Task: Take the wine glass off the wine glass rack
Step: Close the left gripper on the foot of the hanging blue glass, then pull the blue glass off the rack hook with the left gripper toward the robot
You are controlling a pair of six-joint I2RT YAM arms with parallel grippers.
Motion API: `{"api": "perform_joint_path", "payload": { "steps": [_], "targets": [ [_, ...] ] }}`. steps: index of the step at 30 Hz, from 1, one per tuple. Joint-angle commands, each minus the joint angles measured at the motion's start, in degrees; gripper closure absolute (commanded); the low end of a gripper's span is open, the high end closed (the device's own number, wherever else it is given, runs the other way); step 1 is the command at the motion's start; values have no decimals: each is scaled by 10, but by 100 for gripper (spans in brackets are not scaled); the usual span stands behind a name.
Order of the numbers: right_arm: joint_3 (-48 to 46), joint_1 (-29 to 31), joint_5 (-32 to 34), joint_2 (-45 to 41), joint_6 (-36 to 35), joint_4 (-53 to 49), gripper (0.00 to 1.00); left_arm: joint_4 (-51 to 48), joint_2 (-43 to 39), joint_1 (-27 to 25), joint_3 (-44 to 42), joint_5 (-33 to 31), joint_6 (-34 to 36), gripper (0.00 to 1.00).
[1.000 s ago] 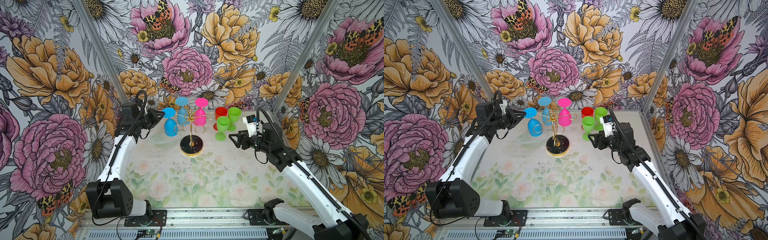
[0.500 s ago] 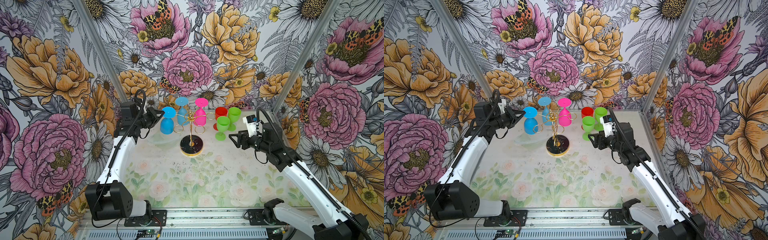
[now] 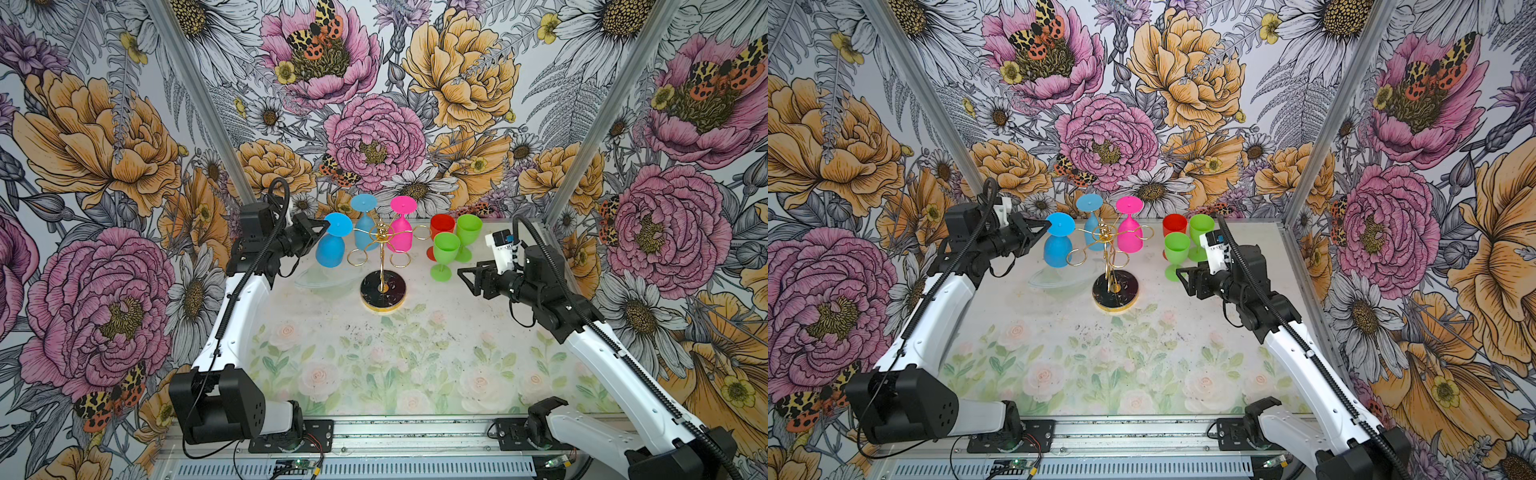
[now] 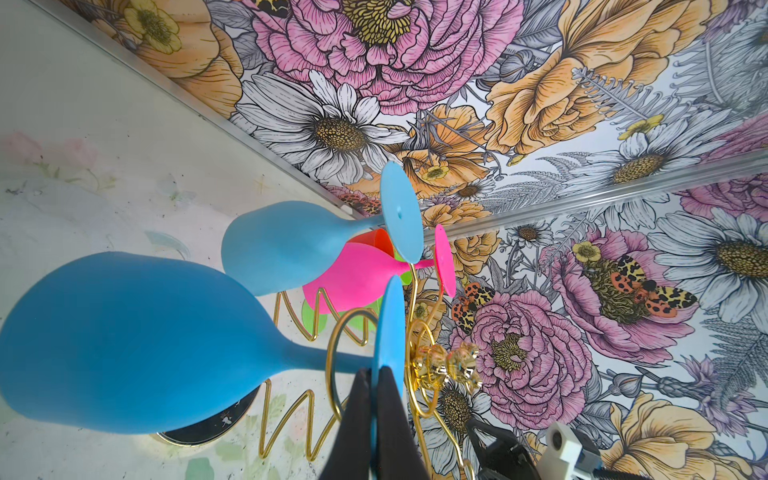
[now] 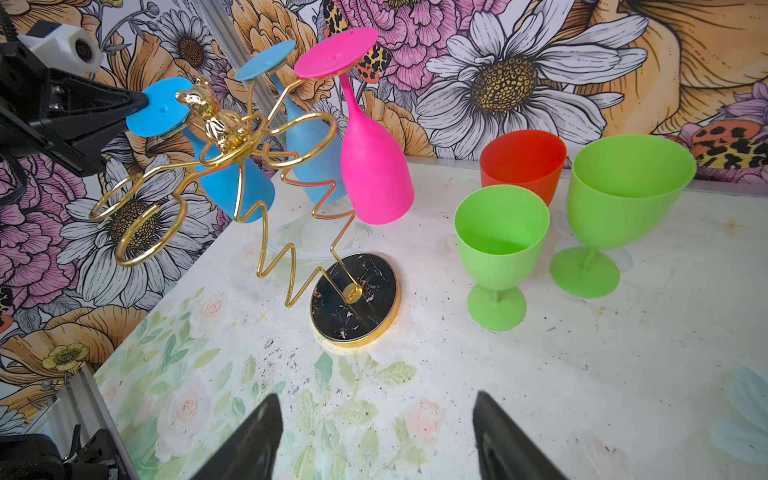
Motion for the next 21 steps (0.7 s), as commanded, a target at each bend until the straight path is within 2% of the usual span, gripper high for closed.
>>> {"api": "perform_joint_path", "payload": {
  "steps": [1, 12, 21],
  "targets": [
    [5, 0, 4, 0, 4, 7, 27, 17, -24, 0, -5, 20, -13, 100],
    [1, 0, 7, -5, 5, 6, 27, 27, -7, 0, 0, 68, -50, 100],
    [-2, 0, 9, -9, 7, 6, 27, 28, 3, 0, 5, 74, -55, 100]
  ]
}}
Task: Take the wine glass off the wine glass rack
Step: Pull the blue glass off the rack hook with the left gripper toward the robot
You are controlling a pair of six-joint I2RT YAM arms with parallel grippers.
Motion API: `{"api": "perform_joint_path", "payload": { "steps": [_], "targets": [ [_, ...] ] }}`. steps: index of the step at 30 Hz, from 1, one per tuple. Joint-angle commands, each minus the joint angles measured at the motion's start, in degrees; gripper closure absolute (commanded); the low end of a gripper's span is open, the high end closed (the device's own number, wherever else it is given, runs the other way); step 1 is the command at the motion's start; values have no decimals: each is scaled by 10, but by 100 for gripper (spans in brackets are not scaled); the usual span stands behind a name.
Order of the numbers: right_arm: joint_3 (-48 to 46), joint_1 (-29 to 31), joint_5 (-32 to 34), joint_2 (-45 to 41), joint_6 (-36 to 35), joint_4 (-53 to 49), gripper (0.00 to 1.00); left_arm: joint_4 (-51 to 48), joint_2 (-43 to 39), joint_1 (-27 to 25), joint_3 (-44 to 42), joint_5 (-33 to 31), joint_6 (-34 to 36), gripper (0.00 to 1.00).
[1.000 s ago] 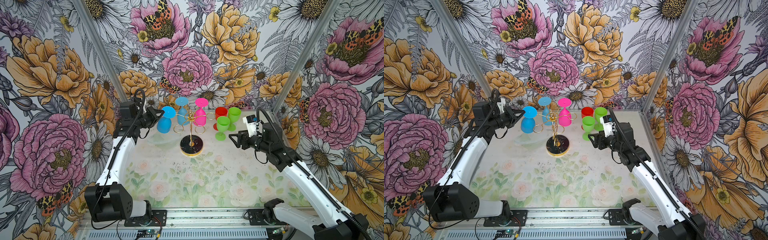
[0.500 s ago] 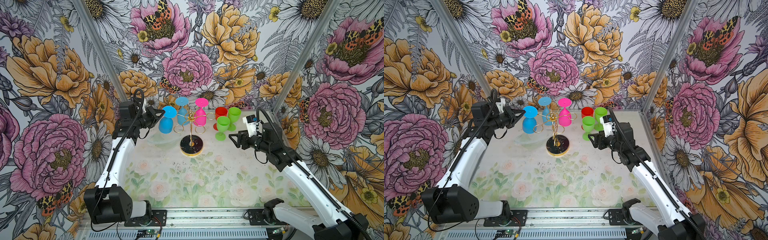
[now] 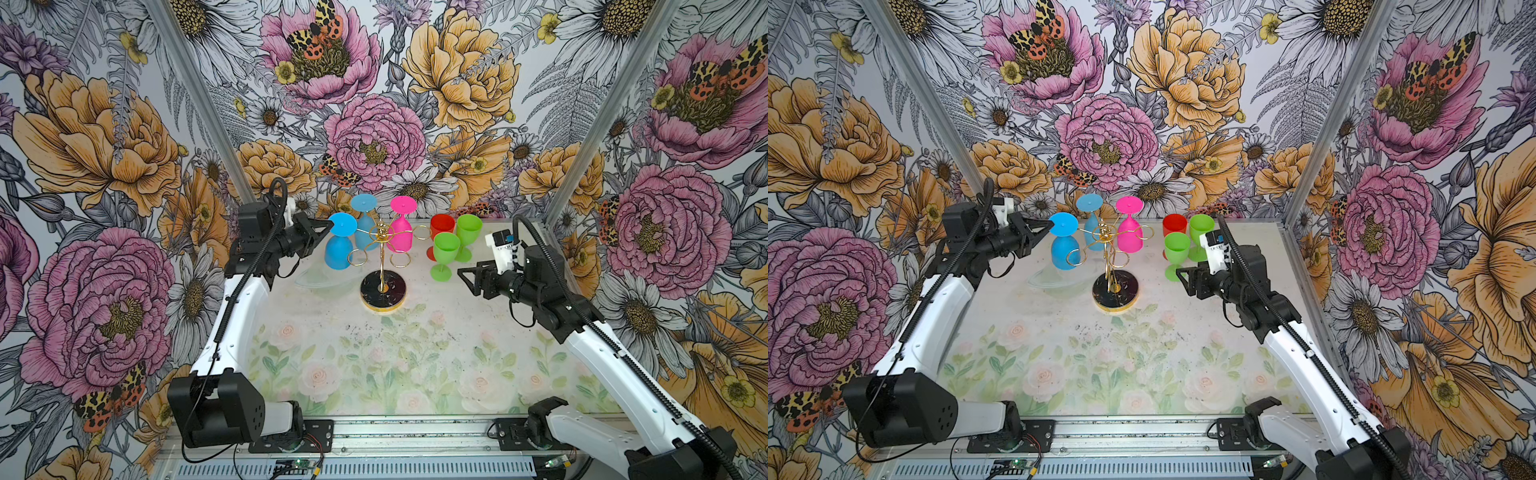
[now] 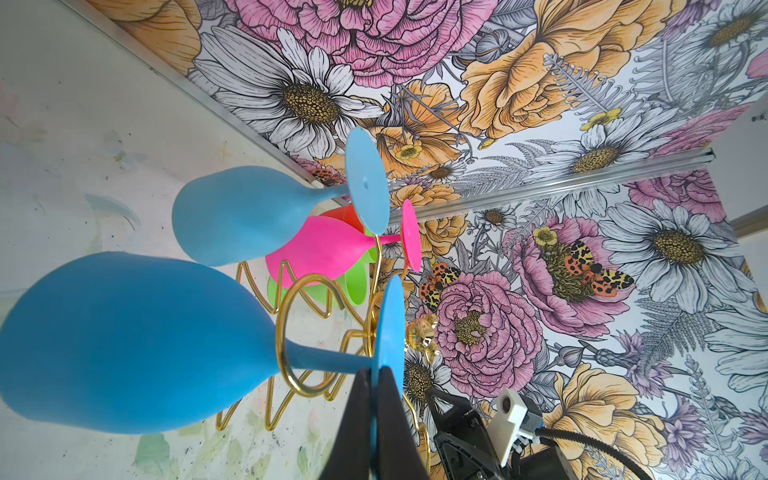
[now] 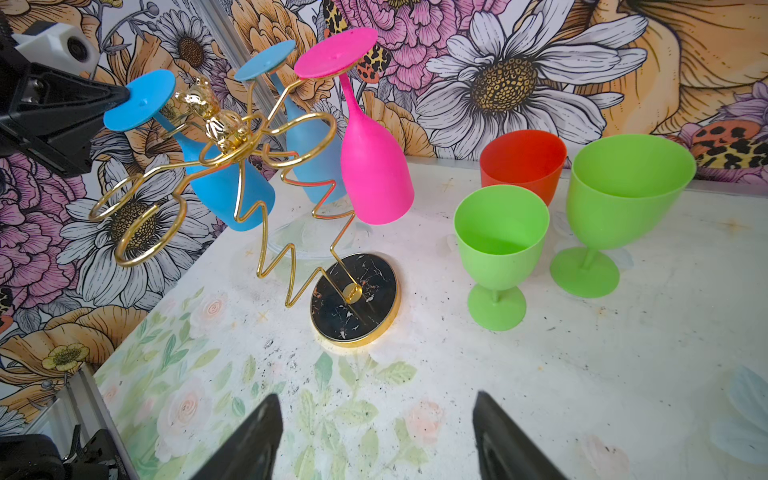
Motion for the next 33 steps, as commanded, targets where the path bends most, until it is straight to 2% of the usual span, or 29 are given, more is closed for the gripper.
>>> {"api": "perform_joint_path", "payload": {
  "steps": [1, 33],
  "targets": [
    [-2, 0, 9, -9, 6, 6, 27, 22, 10, -1, 6, 20, -6, 100],
    [-7, 0, 16, -20, 5, 6, 27, 21, 97, -23, 83, 71, -14, 100]
  ]
}}
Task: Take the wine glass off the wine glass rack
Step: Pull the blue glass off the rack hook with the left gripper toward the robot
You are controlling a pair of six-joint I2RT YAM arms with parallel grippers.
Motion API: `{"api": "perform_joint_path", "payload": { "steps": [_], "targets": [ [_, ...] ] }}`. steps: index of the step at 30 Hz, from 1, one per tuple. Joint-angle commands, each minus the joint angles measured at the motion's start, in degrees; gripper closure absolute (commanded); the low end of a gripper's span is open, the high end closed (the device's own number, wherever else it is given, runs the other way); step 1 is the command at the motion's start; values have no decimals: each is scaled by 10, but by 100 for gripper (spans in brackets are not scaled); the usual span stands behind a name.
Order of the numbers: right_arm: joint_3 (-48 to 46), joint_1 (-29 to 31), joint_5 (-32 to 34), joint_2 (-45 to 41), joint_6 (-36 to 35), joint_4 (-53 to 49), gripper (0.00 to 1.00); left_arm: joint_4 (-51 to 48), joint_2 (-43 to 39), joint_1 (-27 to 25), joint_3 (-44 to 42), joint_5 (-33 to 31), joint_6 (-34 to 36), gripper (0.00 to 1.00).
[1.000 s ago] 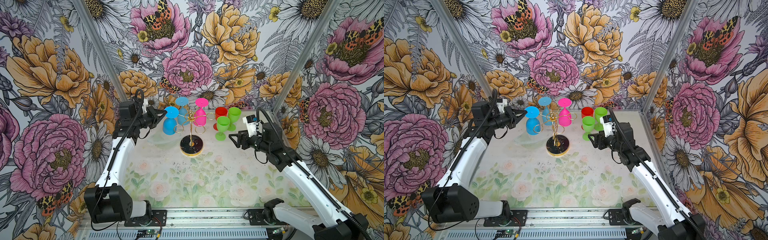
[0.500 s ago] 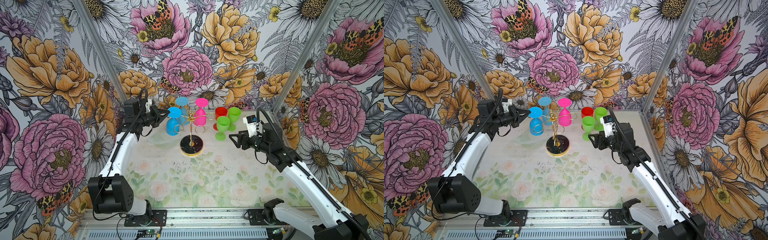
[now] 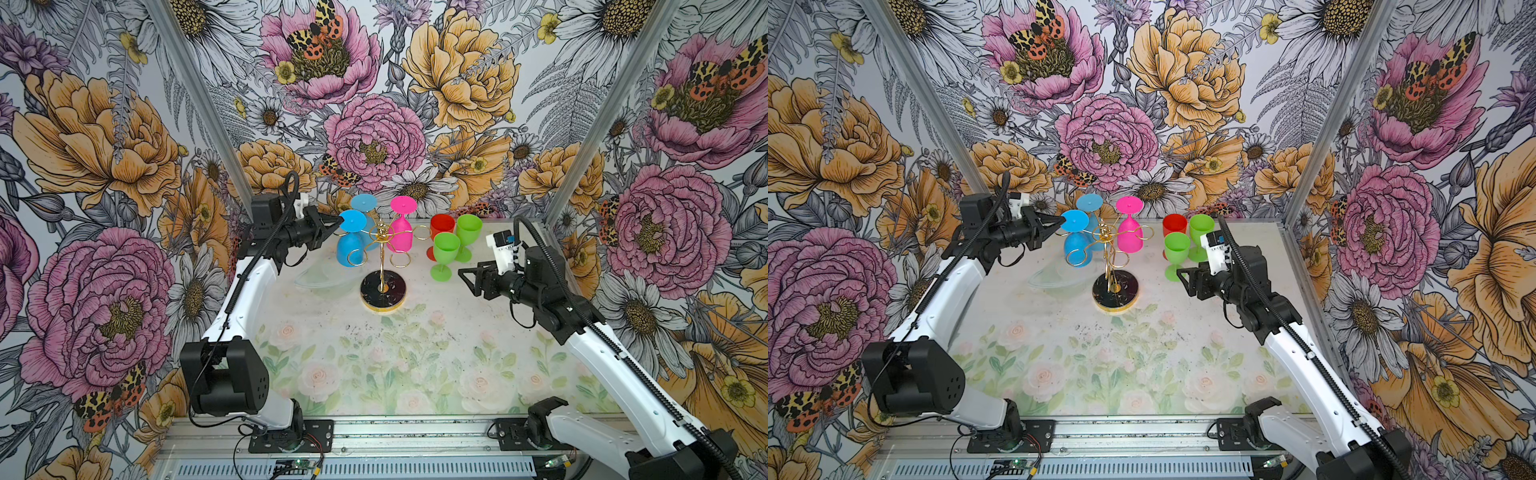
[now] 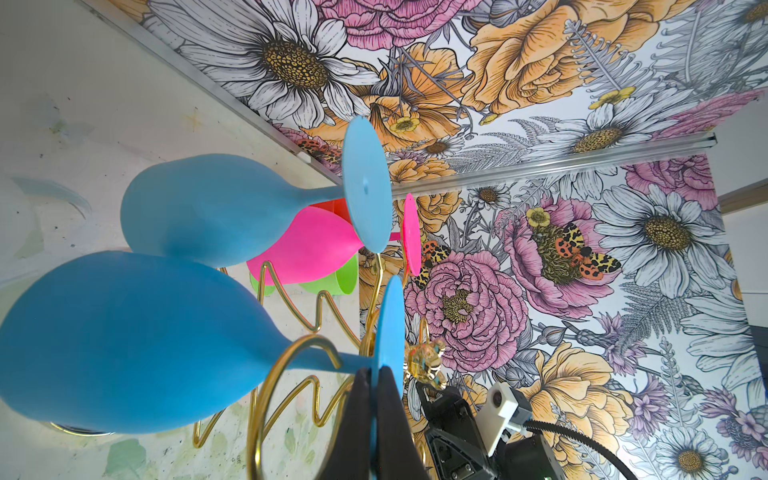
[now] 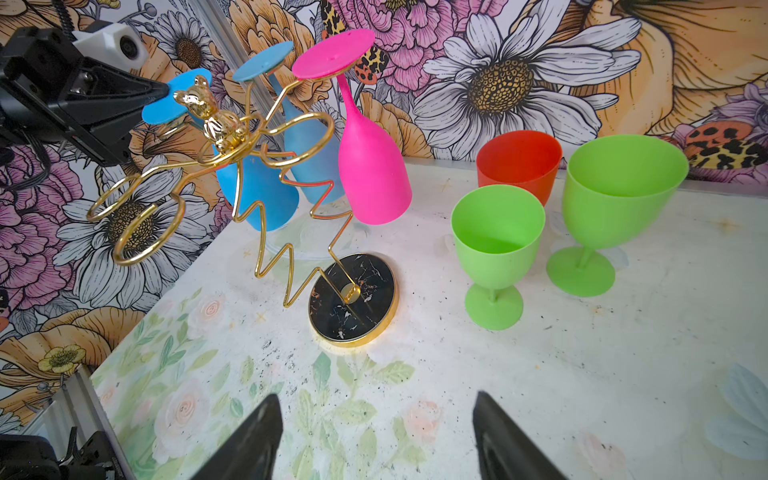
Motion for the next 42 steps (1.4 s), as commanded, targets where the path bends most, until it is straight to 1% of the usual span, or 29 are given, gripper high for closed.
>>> {"api": "perform_joint_path", "payload": {
  "steps": [1, 10, 13, 21, 27, 33, 38, 42],
  "targets": [
    [-2, 0, 11, -14, 5, 7, 27, 15, 8, -3, 20, 21, -3, 100],
    [1, 0, 10, -15, 4, 6, 27, 67, 35, 3, 25, 20, -43, 100],
    [1, 0, 9, -14, 3, 6, 27, 70, 40, 11, 28, 19, -45, 100],
    [6, -2, 6, -7, 1, 6, 27, 73, 29, 41, 15, 6, -47, 100],
    [7, -1, 3, -4, 2, 6, 27, 75, 6, 68, -2, -2, -46, 100],
    [4, 0, 3, -3, 4, 6, 27, 20, -39, 101, -19, -46, 2, 100],
    [5, -1, 2, 0, 5, 7, 27, -15, -77, 127, -39, -60, 26, 100],
    [6, 0, 2, 2, 7, 7, 27, -90, -109, 134, -41, -91, 89, 100]
  ]
}}
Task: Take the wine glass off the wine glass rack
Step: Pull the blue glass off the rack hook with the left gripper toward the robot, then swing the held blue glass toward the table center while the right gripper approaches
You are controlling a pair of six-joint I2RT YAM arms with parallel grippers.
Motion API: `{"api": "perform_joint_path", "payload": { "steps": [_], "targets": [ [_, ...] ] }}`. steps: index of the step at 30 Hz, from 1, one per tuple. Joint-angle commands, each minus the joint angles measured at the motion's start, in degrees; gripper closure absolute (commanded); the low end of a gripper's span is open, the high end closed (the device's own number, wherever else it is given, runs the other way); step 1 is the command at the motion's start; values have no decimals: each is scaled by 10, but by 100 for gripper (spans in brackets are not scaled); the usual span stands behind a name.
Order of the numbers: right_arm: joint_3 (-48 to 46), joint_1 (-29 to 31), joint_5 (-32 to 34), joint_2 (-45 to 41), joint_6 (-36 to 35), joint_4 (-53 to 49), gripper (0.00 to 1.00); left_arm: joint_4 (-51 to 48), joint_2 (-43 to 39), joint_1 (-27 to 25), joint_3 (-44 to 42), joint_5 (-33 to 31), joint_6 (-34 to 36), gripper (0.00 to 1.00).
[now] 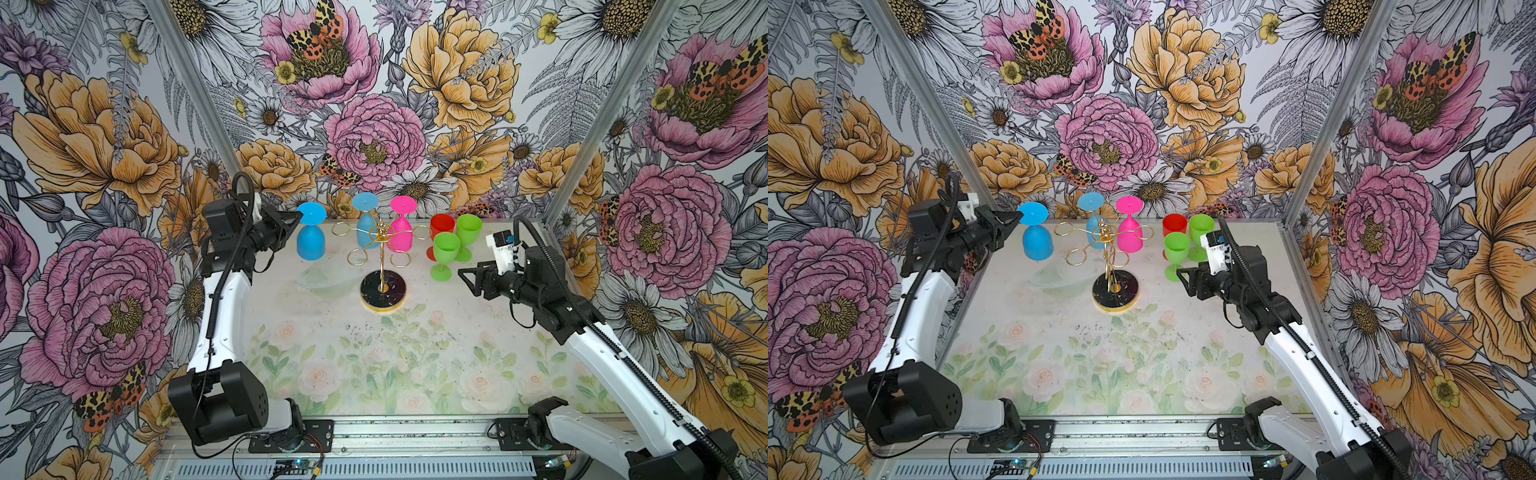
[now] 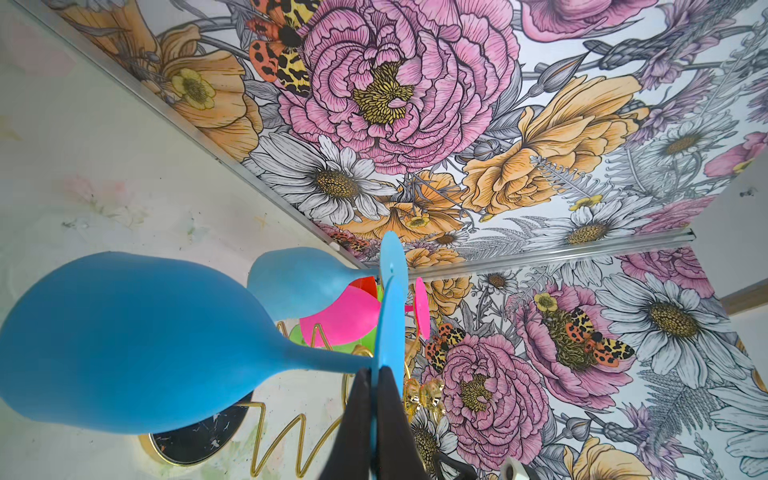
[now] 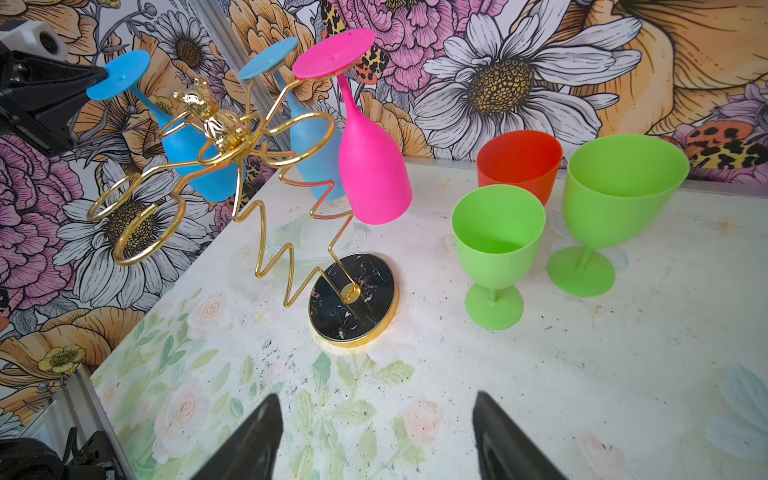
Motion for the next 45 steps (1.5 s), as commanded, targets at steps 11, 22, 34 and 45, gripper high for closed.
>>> {"api": "perform_joint_path", "payload": {
  "steps": [11, 22, 34, 45],
  "targets": [
    [6, 0, 25, 5, 20, 6, 28, -251, -121, 9, -26, -141, 205, 100],
    [14, 0, 56, 33, 52, 4, 28, -379, -176, -81, -56, -157, 286, 100],
    [20, 1, 81, 59, 71, -21, 29, -448, -173, -189, -51, -44, 333, 100],
    [39, 0, 74, 97, 76, -81, 29, -446, -122, -373, 11, -4, 387, 100]
  ]
}}
